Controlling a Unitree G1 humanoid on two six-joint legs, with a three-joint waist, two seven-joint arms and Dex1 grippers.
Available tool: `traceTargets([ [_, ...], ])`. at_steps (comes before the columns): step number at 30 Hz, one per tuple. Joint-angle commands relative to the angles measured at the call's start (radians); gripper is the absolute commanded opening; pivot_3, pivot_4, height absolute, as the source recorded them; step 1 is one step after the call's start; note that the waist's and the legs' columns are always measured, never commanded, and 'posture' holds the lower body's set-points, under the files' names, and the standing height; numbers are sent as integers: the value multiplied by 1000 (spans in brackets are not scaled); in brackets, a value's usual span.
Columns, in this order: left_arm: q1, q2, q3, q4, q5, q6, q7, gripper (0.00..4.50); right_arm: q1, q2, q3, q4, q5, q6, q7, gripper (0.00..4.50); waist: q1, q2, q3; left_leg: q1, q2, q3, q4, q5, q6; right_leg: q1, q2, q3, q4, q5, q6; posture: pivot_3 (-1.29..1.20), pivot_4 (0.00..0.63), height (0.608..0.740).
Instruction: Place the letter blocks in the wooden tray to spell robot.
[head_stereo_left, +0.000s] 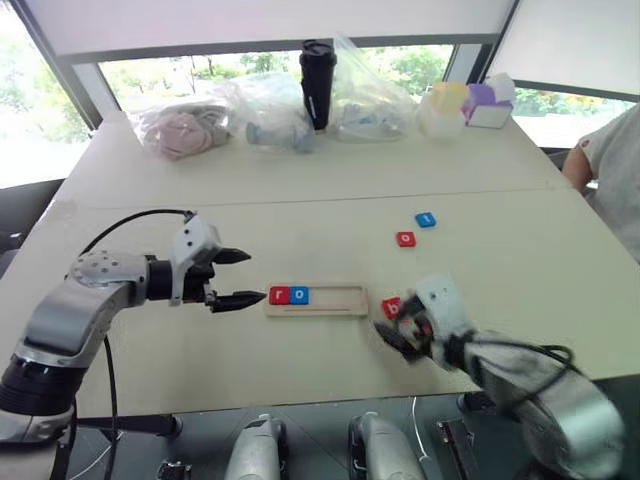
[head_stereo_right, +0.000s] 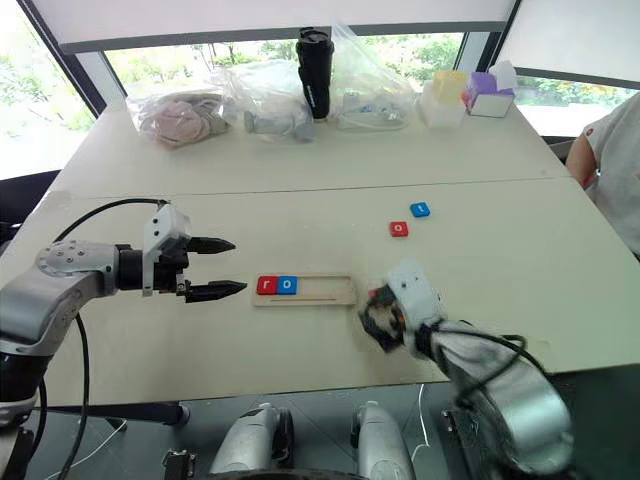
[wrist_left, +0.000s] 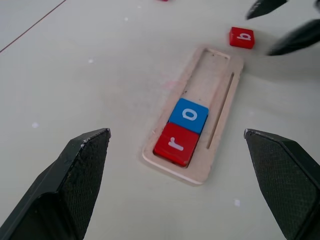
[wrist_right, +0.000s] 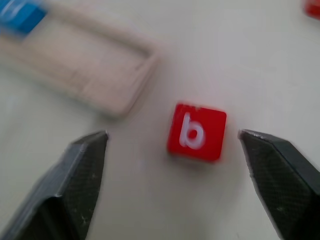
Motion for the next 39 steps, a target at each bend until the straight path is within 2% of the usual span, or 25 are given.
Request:
traceTargets([
  [1,-10,11,16,7,6,-28,-17,4500,23,-80,-214,8,122,-170,222,4424,-4,-2,1,0,1,0,0,0,0,0,1,0,0,0,0,0,150,740],
  [4,-26,8,5,27,15,-37,-25,4500,24,-173,-308,160,125,-304,333,4424,0,-3,2,2,1,0,2,0,0,2,1,0,1,0,0,0,150,740],
  [7,-39,4,1,36,20,-37,-30,4500,40,-207,-301,272,96,-452,388,4424,3,-5,3,3,1,0,2,0,0,2,1,0,1,0,0,0,150,740],
  [11,-51,3,-7,39,24,-33,-43,4500,13,-250,-176,522,-4,-770,555,4424,1,-6,3,2,0,0,2,0,0,2,1,0,0,2,-2,0,150,740],
  [17,-38,41,-9,-4,17,-36,-97,4500,-128,-233,24,794,-127,-1038,673,4424,-3,-6,4,2,0,2,2,0,0,2,1,0,1,2,-2,0,150,740],
  [23,-23,103,8,-22,21,-56,-150,4500,-269,-182,123,1003,-187,-1187,721,4424,0,-5,4,2,0,3,3,0,0,2,1,0,2,2,-2,0,150,740],
  [28,-7,105,20,-51,7,-40,-132,4500,-379,-119,181,1183,-251,-1299,725,4424,0,-5,4,2,0,3,5,0,0,3,1,0,3,2,-2,0,150,740],
  [36,21,105,39,-82,-6,-19,-100,4500,-434,-105,238,1296,-290,-1367,789,4424,-1,-5,4,6,1,3,5,1,0,6,1,0,4,2,-1,0,150,740],
  [39,24,104,44,-86,-10,-14,-91,4500,-433,-120,252,1305,-296,-1373,822,3139,0,-5,4,9,1,3,5,1,0,9,1,0,4,2,-2,0,150,740],
])
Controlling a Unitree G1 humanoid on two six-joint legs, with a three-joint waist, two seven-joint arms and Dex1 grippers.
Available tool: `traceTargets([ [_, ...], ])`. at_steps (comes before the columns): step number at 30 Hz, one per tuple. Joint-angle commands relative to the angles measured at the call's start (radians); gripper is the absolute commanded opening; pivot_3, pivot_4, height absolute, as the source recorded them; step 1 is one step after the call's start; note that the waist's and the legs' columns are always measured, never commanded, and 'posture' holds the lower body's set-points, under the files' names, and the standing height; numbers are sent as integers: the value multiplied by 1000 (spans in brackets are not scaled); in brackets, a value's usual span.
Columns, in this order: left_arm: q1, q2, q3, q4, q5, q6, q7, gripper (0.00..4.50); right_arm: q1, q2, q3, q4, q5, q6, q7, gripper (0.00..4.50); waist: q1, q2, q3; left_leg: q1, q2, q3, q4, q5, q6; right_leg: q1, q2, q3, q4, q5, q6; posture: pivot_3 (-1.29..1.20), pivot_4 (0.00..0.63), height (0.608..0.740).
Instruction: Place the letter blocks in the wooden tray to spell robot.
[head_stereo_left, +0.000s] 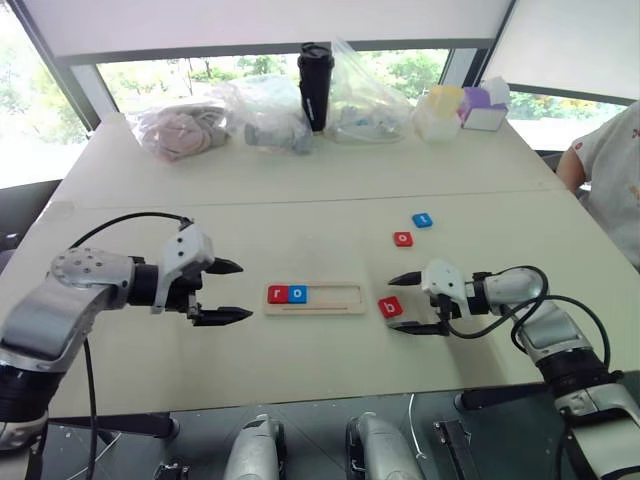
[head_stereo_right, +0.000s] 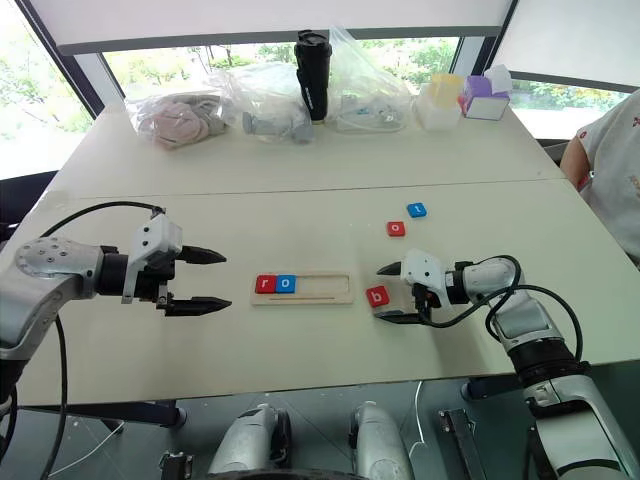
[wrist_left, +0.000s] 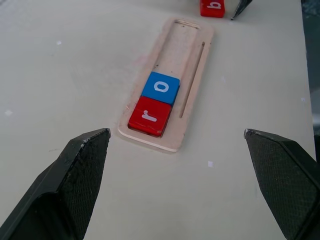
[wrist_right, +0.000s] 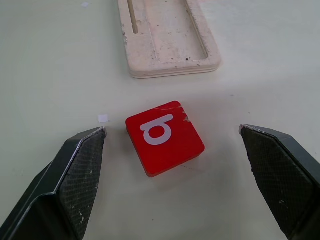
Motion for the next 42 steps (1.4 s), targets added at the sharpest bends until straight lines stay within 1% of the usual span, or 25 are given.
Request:
traceTargets([
  [1,2,4,37,-26,-13,-1,14,4500,12,-22,25,17,-34,-4,34,2640,1,0,0,1,0,0,0,0,0,1,0,0,0,0,0,0,150,740],
  [3,7,0,37,-29,-14,-1,21,4500,15,-26,28,1,-30,11,43,1524,0,0,0,3,0,0,0,0,0,2,0,0,0,0,0,0,150,740],
  [4,8,-1,36,-31,-15,0,24,4500,16,-29,25,-8,-28,18,44,1161,1,0,0,3,0,0,0,0,0,2,-1,0,0,0,0,0,150,740],
  [8,15,2,40,-30,-17,-3,25,4500,25,-44,-6,-79,-6,70,18,1167,2,0,0,4,0,0,0,0,0,3,-1,0,0,0,0,0,150,740],
  [11,18,4,44,-24,-16,-7,23,4500,18,-58,-75,-233,74,228,-32,1167,2,1,1,4,0,0,-1,0,0,2,-1,1,0,0,0,0,150,740],
  [14,15,-1,39,-17,-16,-10,21,4500,17,-47,-135,-414,174,405,-97,1167,0,1,1,3,0,0,-1,0,0,0,-1,1,1,0,0,0,150,740],
  [17,6,-8,21,-14,-17,-13,9,4500,6,-15,-123,-536,216,506,-142,1167,-1,1,1,3,1,0,-2,0,0,0,0,1,0,0,-1,0,150,740],
  [19,-1,-10,11,-13,-14,-15,0,4500,-23,22,-84,-559,209,544,-172,1167,-1,1,1,3,1,0,-3,0,0,0,0,1,0,0,-1,0,150,740],
  [22,-11,-11,-2,-13,-2,-19,-5,4500,-67,71,-34,-542,197,587,-195,1167,0,1,1,3,1,0,-3,0,0,-1,0,1,0,0,-1,0,150,740],
  [26,-7,4,-6,-26,6,-27,-20,4500,-144,146,78,-425,118,549,-199,1167,-1,1,1,2,1,1,-2,0,0,-1,-1,1,0,0,-1,0,150,740],
  [31,9,9,1,-37,15,-33,-10,4500,-202,184,176,-318,42,481,-163,1167,0,1,1,0,0,2,-3,0,0,-3,-1,1,0,0,-1,0,150,740],
  [35,34,-5,6,-59,9,-26,14,4500,-236,217,205,-230,11,436,-142,1167,-2,1,1,-1,0,2,-2,0,0,-3,-1,0,0,0,0,0,150,740],
  [42,68,-16,19,-90,-2,-12,52,4500,-275,247,207,-123,-22,368,-125,1167,-1,1,1,-1,1,2,-2,0,0,-3,0,0,0,1,0,0,150,740],
])
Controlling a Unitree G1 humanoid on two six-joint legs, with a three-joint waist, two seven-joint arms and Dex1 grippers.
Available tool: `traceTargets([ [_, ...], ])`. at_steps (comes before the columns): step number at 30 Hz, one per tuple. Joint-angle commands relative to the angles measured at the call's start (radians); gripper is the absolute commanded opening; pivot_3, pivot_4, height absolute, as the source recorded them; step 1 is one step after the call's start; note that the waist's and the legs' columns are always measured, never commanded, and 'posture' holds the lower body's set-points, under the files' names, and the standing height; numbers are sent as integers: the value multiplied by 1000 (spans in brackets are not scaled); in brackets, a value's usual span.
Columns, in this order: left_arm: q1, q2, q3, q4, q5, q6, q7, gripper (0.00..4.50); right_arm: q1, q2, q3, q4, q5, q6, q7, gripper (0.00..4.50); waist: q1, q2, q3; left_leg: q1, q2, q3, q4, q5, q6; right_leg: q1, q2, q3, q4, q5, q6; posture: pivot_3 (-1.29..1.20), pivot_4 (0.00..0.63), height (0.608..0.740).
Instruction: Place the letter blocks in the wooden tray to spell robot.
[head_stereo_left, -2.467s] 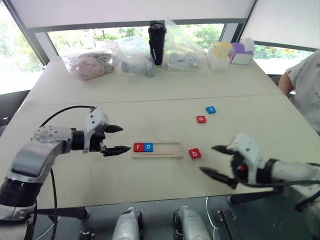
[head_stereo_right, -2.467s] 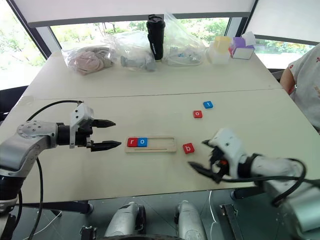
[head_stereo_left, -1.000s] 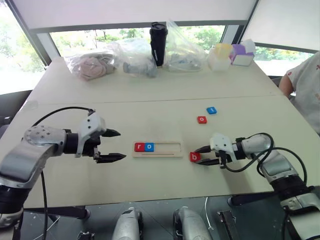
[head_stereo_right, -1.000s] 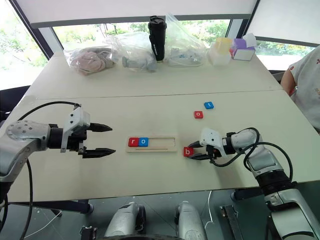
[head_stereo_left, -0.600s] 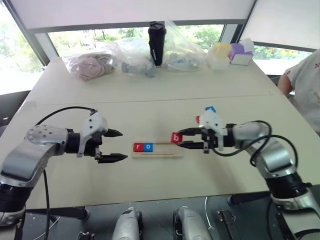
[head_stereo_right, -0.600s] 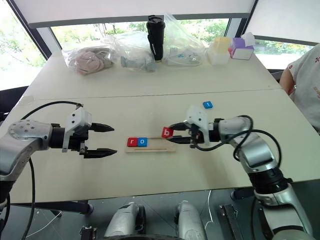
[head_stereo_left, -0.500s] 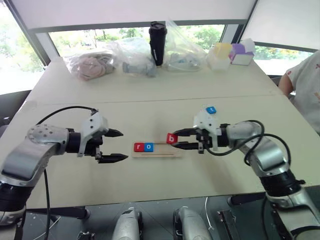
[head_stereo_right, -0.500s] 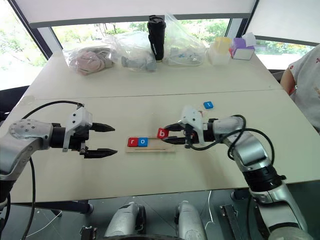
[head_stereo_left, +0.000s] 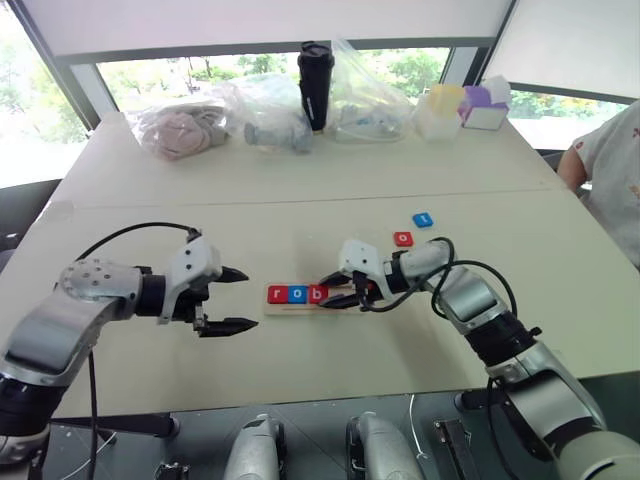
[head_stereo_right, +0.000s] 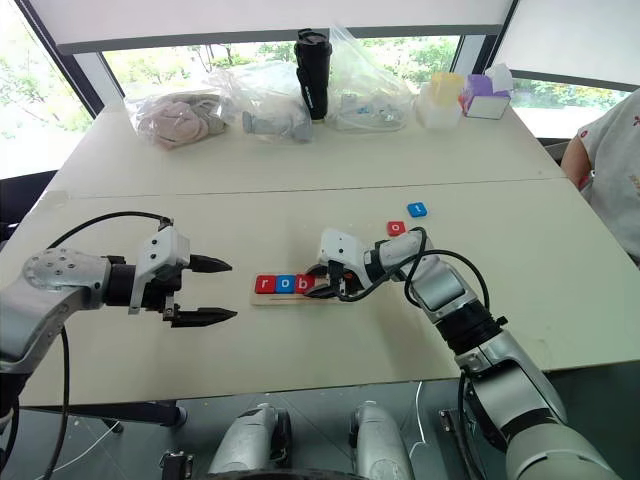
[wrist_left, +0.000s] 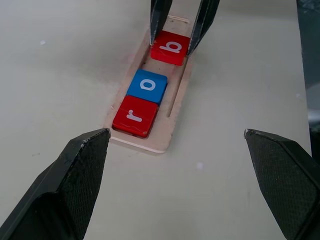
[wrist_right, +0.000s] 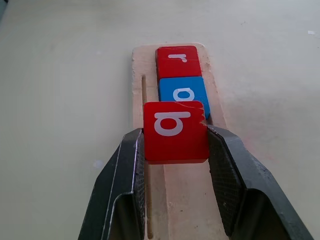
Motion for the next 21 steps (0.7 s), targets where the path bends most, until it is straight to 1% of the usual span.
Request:
traceTargets([
  [1,2,-1,34,-33,-18,4,15,4500,-31,13,-14,23,-14,-38,10,1167,0,0,0,0,0,0,0,0,0,0,0,0,0,0,0,0,150,740],
  [17,6,-7,34,-37,-29,12,48,4500,-59,54,-22,105,-49,-89,17,1167,-1,0,0,0,0,0,0,0,0,0,0,0,0,1,1,0,150,740],
  [19,6,-7,34,-37,-31,12,51,4500,-64,60,-24,112,-50,-92,14,2211,-1,0,0,0,0,0,0,0,0,0,0,0,0,1,1,0,150,740],
  [21,7,-8,33,-36,-31,12,54,4500,-65,61,-25,113,-50,-94,13,3153,-1,0,0,0,0,0,0,0,0,0,0,0,0,1,1,0,150,740],
])
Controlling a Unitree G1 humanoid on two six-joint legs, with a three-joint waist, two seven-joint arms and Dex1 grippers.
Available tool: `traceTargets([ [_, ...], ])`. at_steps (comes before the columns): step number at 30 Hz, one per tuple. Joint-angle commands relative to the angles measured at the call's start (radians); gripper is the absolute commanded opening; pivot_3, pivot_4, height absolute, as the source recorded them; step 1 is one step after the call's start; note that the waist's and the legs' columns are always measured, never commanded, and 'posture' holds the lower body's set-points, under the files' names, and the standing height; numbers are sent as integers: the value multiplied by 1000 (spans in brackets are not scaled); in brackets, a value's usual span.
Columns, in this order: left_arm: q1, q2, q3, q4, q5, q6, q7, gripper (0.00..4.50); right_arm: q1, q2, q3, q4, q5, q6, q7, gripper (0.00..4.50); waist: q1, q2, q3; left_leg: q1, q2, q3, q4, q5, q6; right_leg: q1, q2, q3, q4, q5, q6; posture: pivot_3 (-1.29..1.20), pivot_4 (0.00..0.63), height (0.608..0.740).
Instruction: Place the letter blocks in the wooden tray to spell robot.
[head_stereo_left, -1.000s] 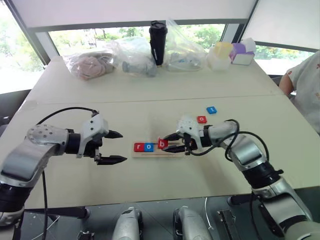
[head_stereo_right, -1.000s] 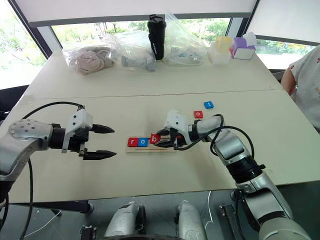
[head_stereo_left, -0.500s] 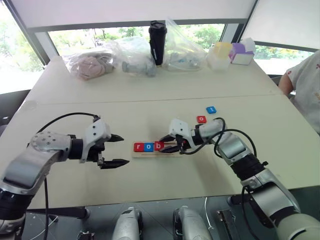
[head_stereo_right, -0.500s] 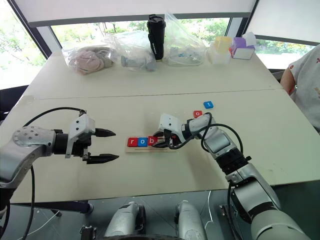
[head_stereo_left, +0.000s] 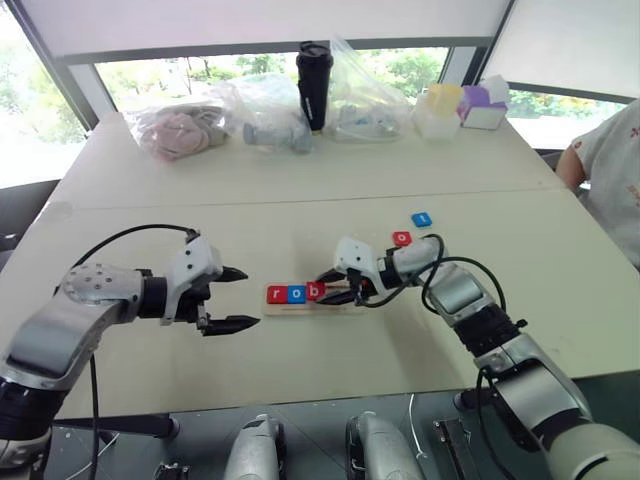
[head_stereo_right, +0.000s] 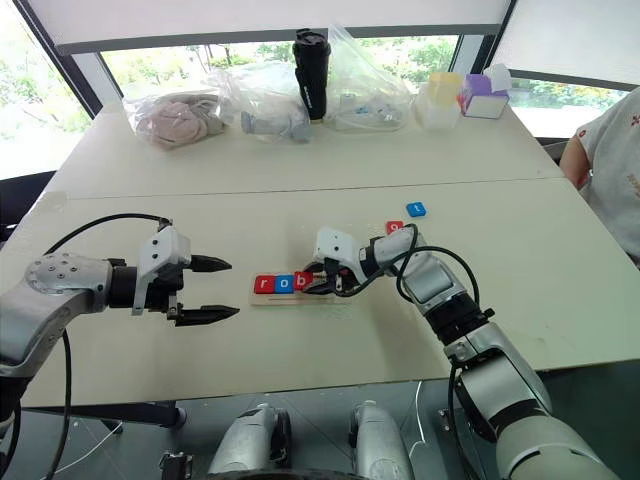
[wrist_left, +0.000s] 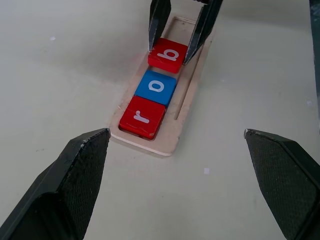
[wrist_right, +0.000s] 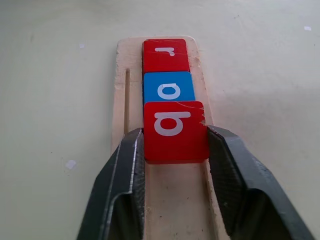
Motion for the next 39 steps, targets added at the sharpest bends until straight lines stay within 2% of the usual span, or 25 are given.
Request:
traceTargets([
  [1,0,-1,30,-29,-12,-3,6,4500,-25,10,-23,-8,-2,-14,2,3706,0,0,0,0,0,0,0,0,0,0,0,0,0,0,0,0,150,740],
  [3,0,-1,30,-27,-13,-4,7,4500,-22,8,-22,-14,-1,-10,8,4447,0,0,0,0,0,0,0,0,0,0,0,0,0,0,0,0,150,740],
  [10,2,-2,30,-20,-11,-9,10,4500,-27,-13,-68,-98,35,22,6,4447,0,0,0,0,0,0,0,0,0,0,0,0,0,0,0,0,150,740],
  [16,5,-8,39,-33,-24,-2,15,4500,-28,-37,-236,-292,174,214,-60,4447,2,0,0,0,0,0,0,0,0,0,0,0,0,0,0,0,150,740],
  [22,-34,-45,88,-64,-119,67,40,4500,107,-86,-466,-532,302,476,-257,4447,9,0,0,-1,0,-2,0,0,0,0,-1,-1,0,0,0,0,150,740],
  [26,-82,-81,130,-54,-195,131,76,4500,168,-22,-679,-614,388,708,-513,4447,3,0,0,-2,0,-2,1,0,0,0,-1,-1,0,0,0,0,150,740],
  [29,-76,-64,101,-46,-161,114,60,4500,217,13,-731,-656,417,786,-611,4447,-3,0,0,0,0,-2,0,0,0,0,0,0,0,0,-1,0,150,740],
  [33,-93,-57,54,-14,-111,70,34,4500,231,55,-651,-531,281,765,-799,4447,-5,0,0,1,0,-1,-2,0,0,0,1,0,0,0,-2,0,150,740],
  [36,-107,-62,34,4,-89,49,27,4500,197,89,-644,-413,248,710,-858,4447,-4,1,0,1,0,-1,-1,0,0,0,1,0,0,0,-2,0,150,740],
  [39,-102,-55,29,5,-75,36,22,4500,135,113,-618,-192,182,565,-911,4447,-4,1,0,0,0,-1,-1,0,0,0,0,0,-1,0,-2,0,150,740],
])
